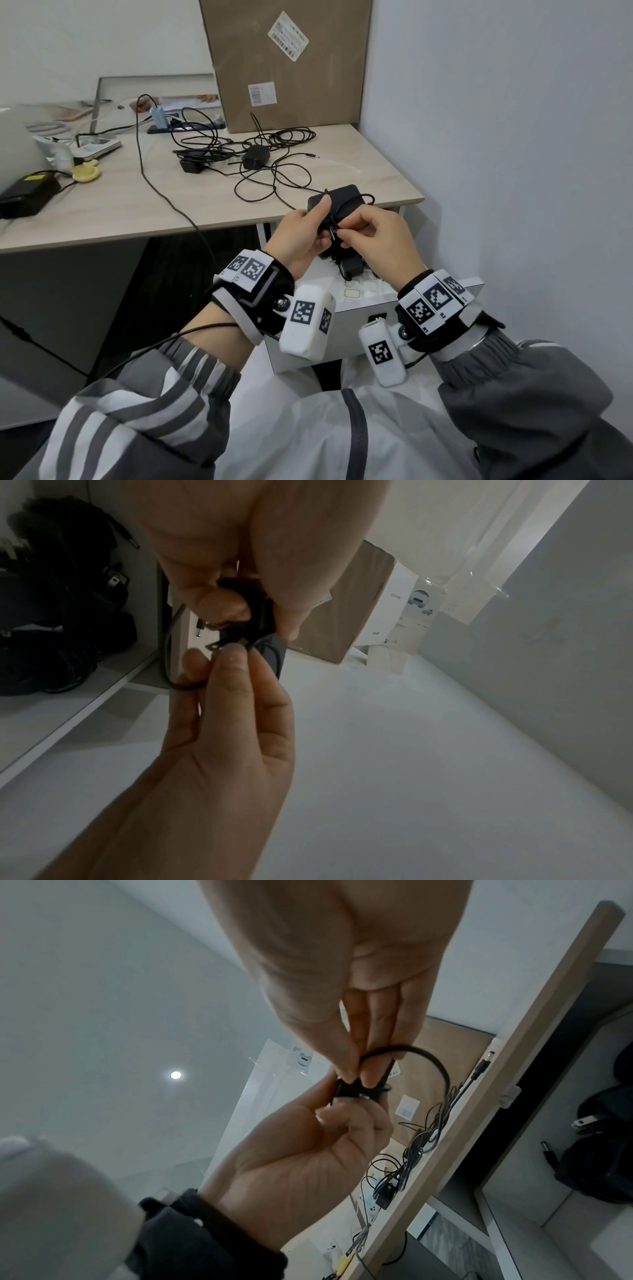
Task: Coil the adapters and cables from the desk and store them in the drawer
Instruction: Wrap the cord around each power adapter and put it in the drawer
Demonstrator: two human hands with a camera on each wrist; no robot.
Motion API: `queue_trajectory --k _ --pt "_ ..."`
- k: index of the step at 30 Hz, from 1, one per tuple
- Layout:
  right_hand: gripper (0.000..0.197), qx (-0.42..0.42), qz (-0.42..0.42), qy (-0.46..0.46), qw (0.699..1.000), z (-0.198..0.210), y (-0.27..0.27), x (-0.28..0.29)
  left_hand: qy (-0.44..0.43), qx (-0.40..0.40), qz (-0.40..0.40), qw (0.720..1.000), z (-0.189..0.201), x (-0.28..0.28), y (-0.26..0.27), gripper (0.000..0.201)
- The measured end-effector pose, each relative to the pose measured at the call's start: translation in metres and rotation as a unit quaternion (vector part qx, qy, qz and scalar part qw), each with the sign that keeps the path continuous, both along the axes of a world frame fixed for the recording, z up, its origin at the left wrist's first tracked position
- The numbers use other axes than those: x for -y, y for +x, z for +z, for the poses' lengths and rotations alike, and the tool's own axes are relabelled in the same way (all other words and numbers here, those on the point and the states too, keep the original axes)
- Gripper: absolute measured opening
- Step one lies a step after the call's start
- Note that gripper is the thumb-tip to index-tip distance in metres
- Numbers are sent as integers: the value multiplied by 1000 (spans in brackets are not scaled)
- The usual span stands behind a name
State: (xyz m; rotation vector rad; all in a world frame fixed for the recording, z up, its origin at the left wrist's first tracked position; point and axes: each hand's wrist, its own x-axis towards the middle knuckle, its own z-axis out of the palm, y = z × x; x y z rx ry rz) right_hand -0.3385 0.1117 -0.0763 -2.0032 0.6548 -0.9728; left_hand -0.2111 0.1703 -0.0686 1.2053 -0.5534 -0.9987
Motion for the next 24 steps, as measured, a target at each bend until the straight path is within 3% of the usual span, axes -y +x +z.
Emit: queue_trajectory --k 4,9,15,17,20,24 --pt "7 -58 -57 -37 996 -11 -2 1 -48 -61 41 996 -2 1 -2 28" --pt "4 -75 -54 -42 995 -15 -4 4 -75 -131 73 986 -3 1 -1 27" --pt "17 -74 -21 -51 996 -19 -6 9 -59 -171 17 983 3 -7 -4 25" --pt "34 -100 -7 -80 992 -18 -9 15 -43 -181 -6 982 5 -10 -5 25" --pt "57 -142 11 -117 983 -18 -13 21 -20 -159 -28 987 10 -15 -2 22" --pt "33 -184 41 -119 975 -18 -18 34 24 -71 -124 989 17 -26 3 21"
